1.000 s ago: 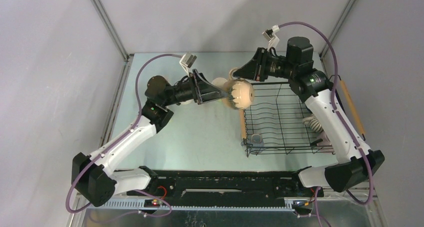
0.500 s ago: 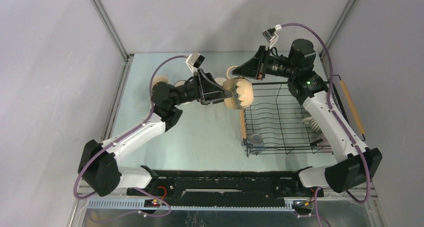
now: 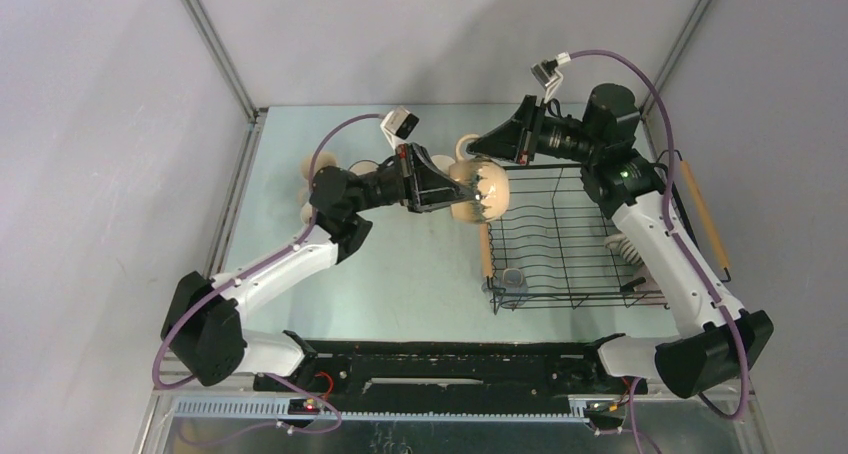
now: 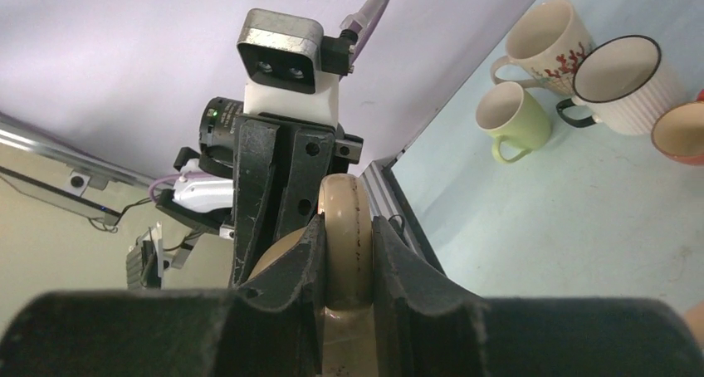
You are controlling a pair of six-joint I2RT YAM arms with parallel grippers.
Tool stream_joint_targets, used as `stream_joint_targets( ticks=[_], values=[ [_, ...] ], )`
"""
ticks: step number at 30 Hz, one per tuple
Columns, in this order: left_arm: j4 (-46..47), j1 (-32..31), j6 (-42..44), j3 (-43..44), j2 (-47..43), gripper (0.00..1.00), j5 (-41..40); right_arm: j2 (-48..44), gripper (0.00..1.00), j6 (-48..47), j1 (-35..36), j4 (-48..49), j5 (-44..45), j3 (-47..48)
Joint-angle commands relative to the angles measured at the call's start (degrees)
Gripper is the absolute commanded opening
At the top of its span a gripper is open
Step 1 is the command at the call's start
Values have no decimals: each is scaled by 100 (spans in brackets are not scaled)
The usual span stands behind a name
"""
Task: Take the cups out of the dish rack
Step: Place the cup at the center of the board.
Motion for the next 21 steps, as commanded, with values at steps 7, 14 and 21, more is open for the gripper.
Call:
stream_joint_targets(
  ticks=[7,14,21],
  values=[
    [-1964,-52,1676,231,-634,0,-328,-272,61,-473,40,-620,698,-24],
    [-2917,-50,2399,423,-836,0,-569,-328,90,-554,82,-877,990,-20],
    [-4683,-52,3653,845,-1115,0,-1093,-496,97,-881,79,-1575,1676,-19]
  ],
)
